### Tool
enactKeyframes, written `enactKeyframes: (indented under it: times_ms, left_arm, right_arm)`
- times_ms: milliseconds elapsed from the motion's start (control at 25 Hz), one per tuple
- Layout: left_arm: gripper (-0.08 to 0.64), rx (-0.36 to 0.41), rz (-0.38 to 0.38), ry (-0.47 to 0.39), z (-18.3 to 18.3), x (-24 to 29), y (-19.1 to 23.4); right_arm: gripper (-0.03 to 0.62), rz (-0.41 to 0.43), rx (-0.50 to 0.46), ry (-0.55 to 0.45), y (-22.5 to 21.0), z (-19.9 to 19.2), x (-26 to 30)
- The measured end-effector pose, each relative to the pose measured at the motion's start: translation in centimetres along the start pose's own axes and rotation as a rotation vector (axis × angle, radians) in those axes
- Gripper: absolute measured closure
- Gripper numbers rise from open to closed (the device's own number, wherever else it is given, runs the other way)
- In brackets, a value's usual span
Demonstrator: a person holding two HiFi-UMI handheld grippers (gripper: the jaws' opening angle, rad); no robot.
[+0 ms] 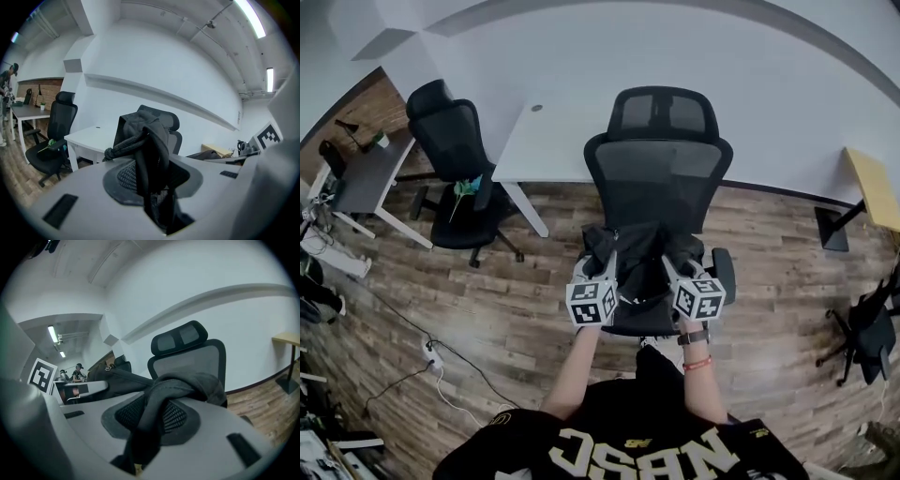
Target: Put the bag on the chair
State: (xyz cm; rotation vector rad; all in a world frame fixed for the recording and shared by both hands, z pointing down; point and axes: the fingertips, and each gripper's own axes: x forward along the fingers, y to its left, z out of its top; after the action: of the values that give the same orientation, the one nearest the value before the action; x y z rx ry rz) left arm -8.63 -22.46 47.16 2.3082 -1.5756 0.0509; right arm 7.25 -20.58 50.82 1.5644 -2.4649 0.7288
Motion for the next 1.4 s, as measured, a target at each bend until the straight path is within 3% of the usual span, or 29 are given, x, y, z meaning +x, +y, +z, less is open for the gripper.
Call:
enactKeyframes:
  times_ms: [280,920,1400]
  left_arm:
    - [0.437,-0.028,0.035,0.061,-2.0,5.0,1.6]
    - [0.437,-0.089,0.033,0.23,-10.6,12.3,1.8]
    - [0.437,-0.128,0.079,0.36,-17.8,15.7,3.7]
  right_arm:
    - [0.495,0.011,0.036,0.061,-3.5,-0.4,4.7]
    - [0.499,-0.035,0.15,0.224,-12.1,-6.6,8.9]
    - [0.494,-0.035,0.193,0.372,-15.5,-13.8,12.1]
